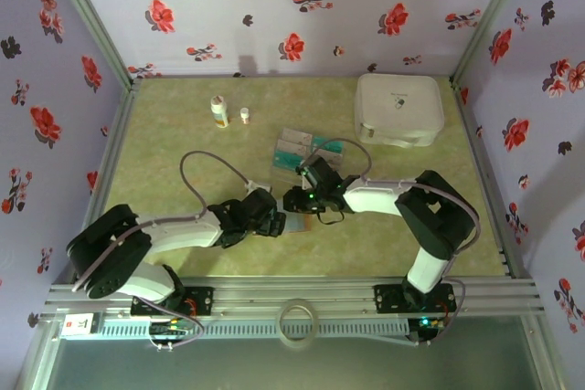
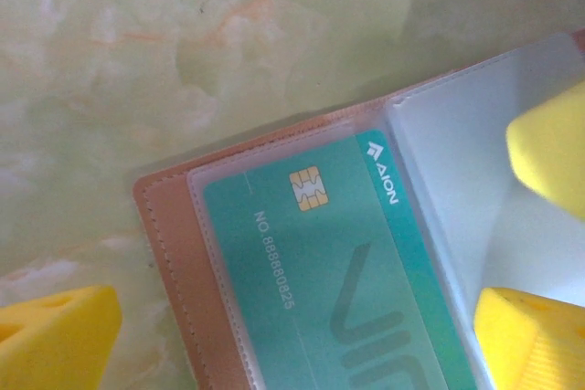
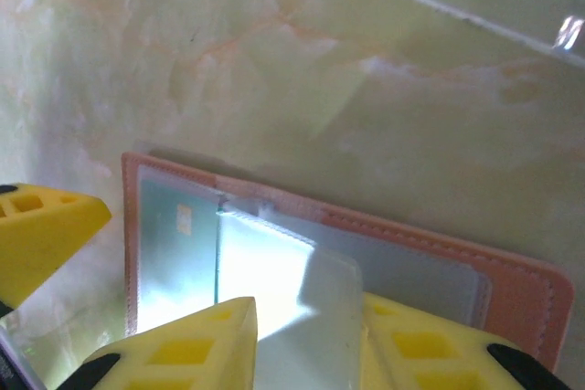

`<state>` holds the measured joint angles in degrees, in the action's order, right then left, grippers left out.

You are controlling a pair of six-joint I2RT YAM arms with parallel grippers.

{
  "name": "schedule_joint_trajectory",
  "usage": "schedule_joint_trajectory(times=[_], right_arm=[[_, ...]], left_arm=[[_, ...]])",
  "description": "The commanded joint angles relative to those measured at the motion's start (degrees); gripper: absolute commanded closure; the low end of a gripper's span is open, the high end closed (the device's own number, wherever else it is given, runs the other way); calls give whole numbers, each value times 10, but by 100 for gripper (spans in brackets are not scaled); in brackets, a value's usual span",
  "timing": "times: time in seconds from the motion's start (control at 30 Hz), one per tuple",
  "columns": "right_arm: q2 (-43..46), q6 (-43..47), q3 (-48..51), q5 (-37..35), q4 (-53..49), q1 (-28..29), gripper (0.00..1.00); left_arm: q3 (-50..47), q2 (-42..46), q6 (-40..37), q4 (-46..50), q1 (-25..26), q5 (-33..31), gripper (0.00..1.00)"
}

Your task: Put the credit cards into the card holder

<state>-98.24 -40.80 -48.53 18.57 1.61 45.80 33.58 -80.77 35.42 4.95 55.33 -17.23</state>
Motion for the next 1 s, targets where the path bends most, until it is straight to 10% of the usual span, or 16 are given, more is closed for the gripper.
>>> schedule_joint_trajectory(times=[0.0,0.4,0.97], right_arm=[[30,-7,-26,6,-21,11,67],[-15,-16,-94,-8,-40,58,64],[-96,-35,-134,-4,2,72,64]], left_arm=[[-2,52,-7,25,-9,-31,0],[-38,219,9,81,-85,-36,0],[-61,243,18,93,-92,-36,0]])
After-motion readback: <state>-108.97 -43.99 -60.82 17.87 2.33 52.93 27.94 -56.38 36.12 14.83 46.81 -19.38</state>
